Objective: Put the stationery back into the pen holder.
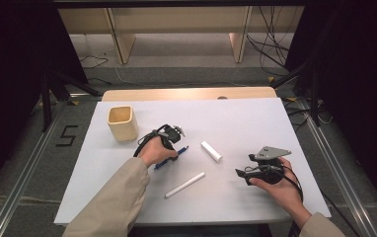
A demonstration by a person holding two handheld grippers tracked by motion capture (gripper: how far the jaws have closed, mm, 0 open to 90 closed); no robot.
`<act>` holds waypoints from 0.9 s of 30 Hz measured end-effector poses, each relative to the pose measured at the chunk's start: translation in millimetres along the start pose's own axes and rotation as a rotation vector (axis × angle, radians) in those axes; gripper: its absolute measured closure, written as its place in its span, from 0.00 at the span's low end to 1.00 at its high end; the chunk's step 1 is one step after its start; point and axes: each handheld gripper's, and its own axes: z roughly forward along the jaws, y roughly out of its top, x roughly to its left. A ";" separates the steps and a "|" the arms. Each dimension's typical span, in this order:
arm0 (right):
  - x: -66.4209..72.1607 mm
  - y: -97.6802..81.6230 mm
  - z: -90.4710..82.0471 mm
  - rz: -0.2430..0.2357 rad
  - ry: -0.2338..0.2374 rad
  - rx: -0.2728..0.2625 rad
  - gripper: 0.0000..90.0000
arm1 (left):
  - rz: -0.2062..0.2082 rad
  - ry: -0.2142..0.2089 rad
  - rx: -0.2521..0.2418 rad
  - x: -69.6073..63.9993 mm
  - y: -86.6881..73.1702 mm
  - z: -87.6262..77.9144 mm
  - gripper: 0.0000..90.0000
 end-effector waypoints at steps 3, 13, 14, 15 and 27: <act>-0.1 0.0 0.0 0.000 0.000 -0.001 0.26 | 0.018 -0.003 0.015 -0.4 1.4 -0.3 0.69; -0.3 -0.1 -0.2 -0.002 0.002 0.000 0.26 | 0.023 -0.031 0.036 0.1 4.2 0.3 0.74; -0.3 -0.1 -0.1 -0.001 0.001 0.000 0.26 | 0.032 -0.033 0.044 0.7 4.4 -0.1 0.75; -0.2 0.0 -0.1 0.001 0.000 -0.001 0.26 | 0.037 -0.034 0.046 1.1 4.7 -0.1 0.76; 0.0 0.0 0.0 0.000 0.001 0.000 0.26 | 0.026 -0.052 0.054 1.6 6.0 0.3 0.80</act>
